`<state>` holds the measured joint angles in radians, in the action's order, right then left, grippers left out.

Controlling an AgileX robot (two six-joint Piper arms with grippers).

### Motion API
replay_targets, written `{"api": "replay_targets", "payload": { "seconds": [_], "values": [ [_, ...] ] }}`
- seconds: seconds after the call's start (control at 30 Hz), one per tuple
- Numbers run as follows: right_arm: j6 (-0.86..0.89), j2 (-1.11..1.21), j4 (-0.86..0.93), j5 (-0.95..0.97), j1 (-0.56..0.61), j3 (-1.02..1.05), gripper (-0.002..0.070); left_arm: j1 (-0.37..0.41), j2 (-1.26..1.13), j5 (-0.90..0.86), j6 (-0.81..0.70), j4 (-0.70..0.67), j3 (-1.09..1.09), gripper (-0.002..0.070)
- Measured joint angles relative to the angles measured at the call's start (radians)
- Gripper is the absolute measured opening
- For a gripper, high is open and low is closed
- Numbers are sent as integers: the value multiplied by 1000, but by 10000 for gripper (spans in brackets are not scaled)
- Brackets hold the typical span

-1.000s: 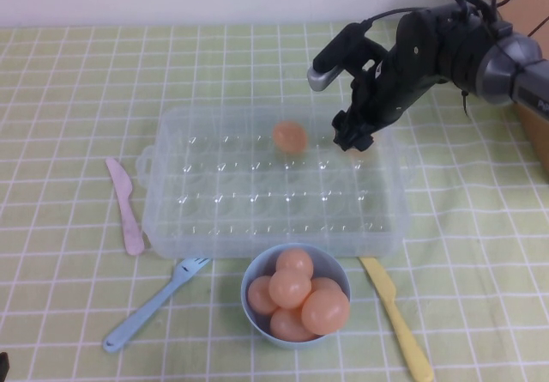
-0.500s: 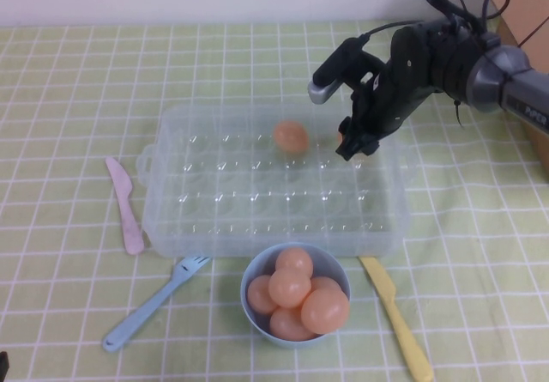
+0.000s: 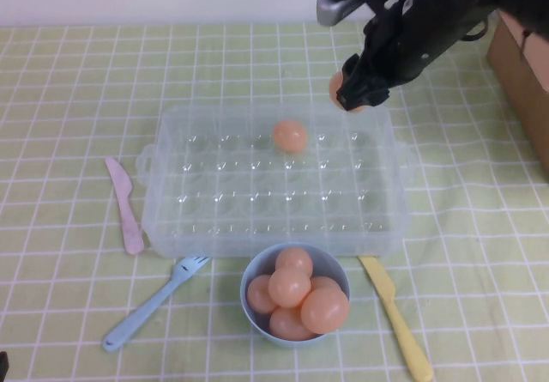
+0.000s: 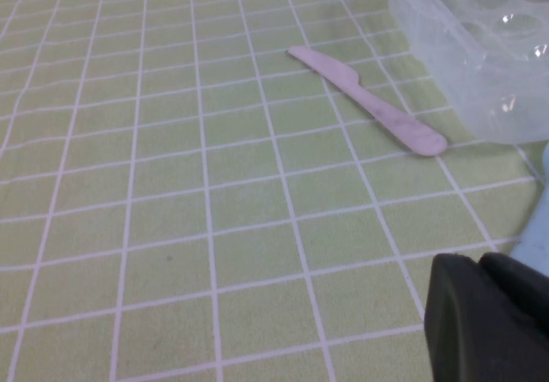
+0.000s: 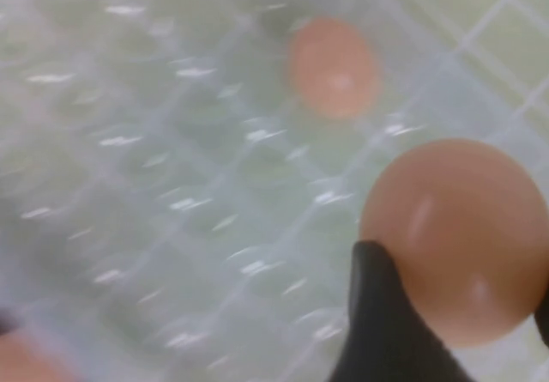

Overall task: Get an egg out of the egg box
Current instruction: Place the egg in the bowl

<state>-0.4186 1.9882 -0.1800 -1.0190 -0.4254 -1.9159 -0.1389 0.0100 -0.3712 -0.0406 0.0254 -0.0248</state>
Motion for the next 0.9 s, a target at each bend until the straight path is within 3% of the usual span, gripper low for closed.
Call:
{"api": "replay_targets", "payload": {
  "seconds": [0.2,0.5,0.9],
  "values": [
    [-16,-96,-132,-159,-22,100,321,0,0,0,0,0,0,-5],
    [-19,-251,-147,-37,-215,406,321,0,0,0,0,0,0,-5],
    [-19,-257,-157,-31,-275,430,321,0,0,0,0,0,0,-5]
  ]
}}
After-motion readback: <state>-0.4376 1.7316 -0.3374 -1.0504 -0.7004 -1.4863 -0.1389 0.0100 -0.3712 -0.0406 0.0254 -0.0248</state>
